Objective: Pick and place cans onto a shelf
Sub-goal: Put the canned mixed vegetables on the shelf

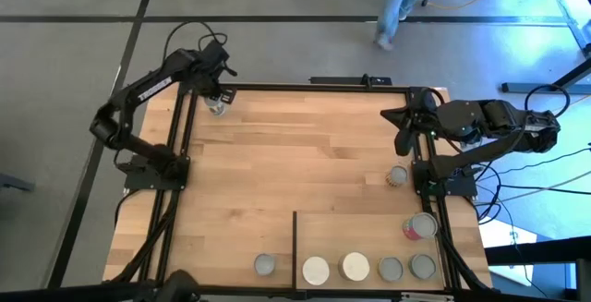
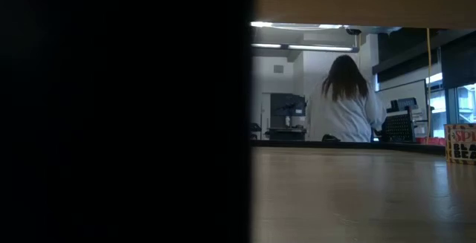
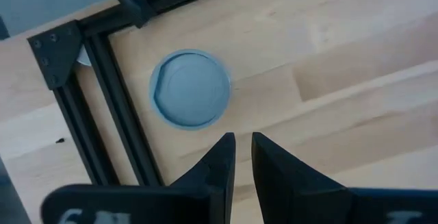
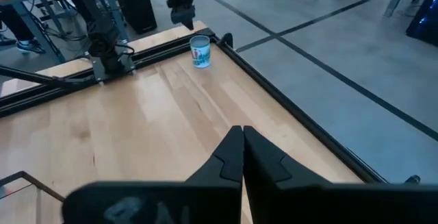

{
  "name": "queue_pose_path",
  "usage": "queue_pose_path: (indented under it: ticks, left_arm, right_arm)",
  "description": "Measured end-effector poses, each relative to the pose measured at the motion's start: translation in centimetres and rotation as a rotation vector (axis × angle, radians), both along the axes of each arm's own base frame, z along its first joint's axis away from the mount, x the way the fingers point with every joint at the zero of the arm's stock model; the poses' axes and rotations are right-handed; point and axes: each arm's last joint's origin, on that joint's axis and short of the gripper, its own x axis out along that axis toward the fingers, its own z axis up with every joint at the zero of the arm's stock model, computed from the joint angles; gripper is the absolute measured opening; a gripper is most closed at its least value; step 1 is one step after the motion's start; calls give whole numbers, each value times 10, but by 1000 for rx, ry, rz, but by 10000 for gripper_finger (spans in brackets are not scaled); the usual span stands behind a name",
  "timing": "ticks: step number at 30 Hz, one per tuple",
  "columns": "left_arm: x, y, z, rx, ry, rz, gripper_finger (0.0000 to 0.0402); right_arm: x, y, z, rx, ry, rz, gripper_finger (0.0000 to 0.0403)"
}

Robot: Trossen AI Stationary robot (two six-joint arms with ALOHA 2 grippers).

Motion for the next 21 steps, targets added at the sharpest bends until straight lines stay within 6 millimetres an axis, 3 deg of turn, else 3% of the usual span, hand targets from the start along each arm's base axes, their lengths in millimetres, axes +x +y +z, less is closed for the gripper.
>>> queue_pose_path:
  ticks: [10,15,21]
  left_arm:
    - [13,23,-31,-46,69,44,41]
    - [15,32,-35,18,97,61,41]
    - [10,41,-42,-28,51,85,41]
  right_arm:
    - [-4,-2,1,4,-10,-1,5]
    - [-4,-2,1,-7,-2,13,5]
    - [-3,-1,1,-6,2,27,5]
